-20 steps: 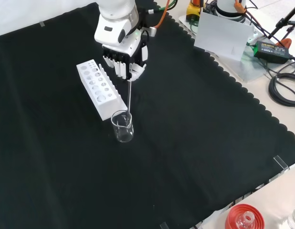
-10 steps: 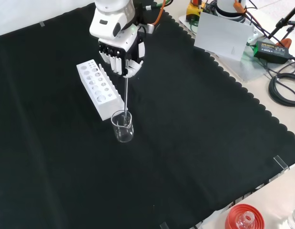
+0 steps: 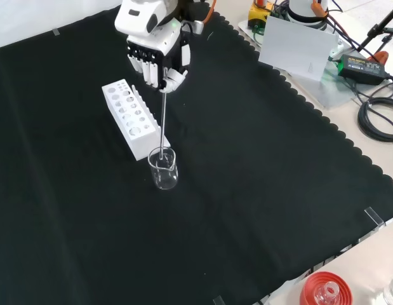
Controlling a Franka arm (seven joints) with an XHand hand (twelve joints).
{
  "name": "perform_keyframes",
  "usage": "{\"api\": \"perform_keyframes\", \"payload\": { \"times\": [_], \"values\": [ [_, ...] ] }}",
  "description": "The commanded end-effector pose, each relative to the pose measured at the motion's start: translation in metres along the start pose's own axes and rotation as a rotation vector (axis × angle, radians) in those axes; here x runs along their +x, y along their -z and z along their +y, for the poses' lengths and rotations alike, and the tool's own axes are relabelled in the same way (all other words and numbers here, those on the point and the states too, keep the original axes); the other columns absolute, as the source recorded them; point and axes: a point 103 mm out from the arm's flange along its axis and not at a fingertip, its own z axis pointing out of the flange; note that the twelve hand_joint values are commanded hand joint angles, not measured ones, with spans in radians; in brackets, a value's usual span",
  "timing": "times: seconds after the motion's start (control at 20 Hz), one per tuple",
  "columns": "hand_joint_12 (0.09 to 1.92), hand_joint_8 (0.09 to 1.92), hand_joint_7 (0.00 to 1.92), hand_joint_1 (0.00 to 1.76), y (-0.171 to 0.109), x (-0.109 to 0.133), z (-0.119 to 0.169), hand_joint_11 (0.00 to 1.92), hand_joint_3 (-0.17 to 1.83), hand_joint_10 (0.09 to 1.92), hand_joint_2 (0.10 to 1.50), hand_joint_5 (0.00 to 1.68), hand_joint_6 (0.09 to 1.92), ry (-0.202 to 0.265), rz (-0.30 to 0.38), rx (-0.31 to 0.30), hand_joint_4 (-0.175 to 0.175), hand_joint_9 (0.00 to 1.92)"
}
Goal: Put the glass rod back on the white test tube rack.
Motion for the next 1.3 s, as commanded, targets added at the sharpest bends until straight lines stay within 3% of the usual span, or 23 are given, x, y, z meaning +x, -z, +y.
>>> {"api": "perform_keyframes", "payload": {
  "times": [0.05,1.3],
  "values": [
    [0.73,0.9,1.23,1.31,0.017,-0.005,-0.012,1.61,0.85,0.55,0.59,1.17,0.91,-0.014,0.0,-0.017,-0.175,1.73],
    [0.72,0.9,1.23,1.31,0.046,-0.076,-0.073,1.61,0.85,0.55,0.59,1.17,0.91,-0.155,0.009,-0.071,-0.175,1.73]
  ]
}}
